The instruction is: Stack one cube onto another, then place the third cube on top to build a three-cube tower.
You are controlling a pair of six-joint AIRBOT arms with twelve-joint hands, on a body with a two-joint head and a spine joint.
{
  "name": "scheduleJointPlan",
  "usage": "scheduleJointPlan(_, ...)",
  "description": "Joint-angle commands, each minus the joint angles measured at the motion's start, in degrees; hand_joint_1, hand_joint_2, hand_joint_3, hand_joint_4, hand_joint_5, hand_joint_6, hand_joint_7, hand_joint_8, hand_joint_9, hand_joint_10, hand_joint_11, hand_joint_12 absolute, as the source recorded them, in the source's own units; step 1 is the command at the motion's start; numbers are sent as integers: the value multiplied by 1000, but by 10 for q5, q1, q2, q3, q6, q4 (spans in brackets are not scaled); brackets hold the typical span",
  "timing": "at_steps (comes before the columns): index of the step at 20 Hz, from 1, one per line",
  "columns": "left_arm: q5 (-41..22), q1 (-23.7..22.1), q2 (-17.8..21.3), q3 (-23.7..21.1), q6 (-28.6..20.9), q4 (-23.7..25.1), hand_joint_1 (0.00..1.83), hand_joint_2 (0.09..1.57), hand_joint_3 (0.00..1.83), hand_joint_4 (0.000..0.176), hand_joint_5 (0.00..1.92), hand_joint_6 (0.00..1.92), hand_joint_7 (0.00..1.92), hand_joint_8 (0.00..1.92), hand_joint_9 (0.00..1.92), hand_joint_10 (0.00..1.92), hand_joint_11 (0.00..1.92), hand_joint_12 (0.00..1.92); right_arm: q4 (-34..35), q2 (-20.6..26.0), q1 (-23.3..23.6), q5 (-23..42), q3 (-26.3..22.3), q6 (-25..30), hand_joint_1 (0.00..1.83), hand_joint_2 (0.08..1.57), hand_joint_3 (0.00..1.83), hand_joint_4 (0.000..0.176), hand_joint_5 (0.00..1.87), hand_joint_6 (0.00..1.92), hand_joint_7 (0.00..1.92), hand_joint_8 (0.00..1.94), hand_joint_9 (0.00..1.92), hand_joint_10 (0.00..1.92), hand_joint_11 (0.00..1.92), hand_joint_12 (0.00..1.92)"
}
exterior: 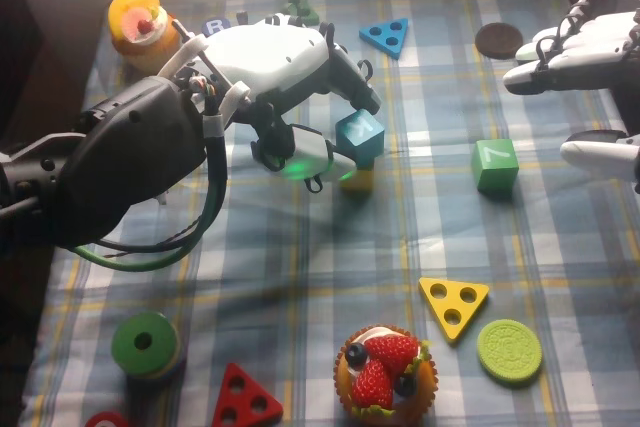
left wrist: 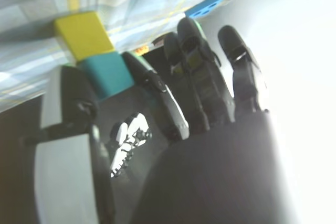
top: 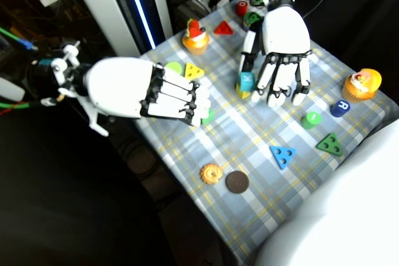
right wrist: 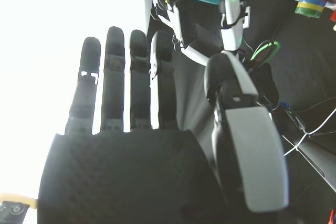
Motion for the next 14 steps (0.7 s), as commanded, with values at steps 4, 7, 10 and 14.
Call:
scheduleJointPlan(4, -53, -3, -2, 0, -2, 13, 962, 981, 0, 117, 755, 1, 598, 2, 606, 1, 0, 761, 16, -2, 10, 65, 2, 4, 533, 1293, 0, 0, 582, 1, 553, 1, 486, 1, 0, 1098)
scheduleJointPlan(7, -58, 1, 3, -7, -2, 13, 952, 963, 0, 120, 745, 0, 594, 1, 616, 4, 0, 774, 16, -2, 10, 65, 2, 5, 557, 1286, 0, 0, 584, 1, 560, 3, 487, 2, 0, 1096)
scheduleJointPlan(10, -73, 8, 13, -20, -11, 16, 910, 950, 0, 135, 704, 0, 574, 0, 575, 0, 0, 789, 16, -2, 10, 65, 2, 5, 543, 1288, 0, 0, 581, 1, 557, 1, 486, 1, 0, 1103)
scheduleJointPlan(14, -133, 22, 59, -64, -83, 57, 751, 833, 0, 166, 324, 0, 374, 0, 422, 0, 0, 682, 18, -4, 10, 65, 2, 5, 627, 1281, 0, 0, 574, 0, 559, 1, 492, 5, 0, 1089)
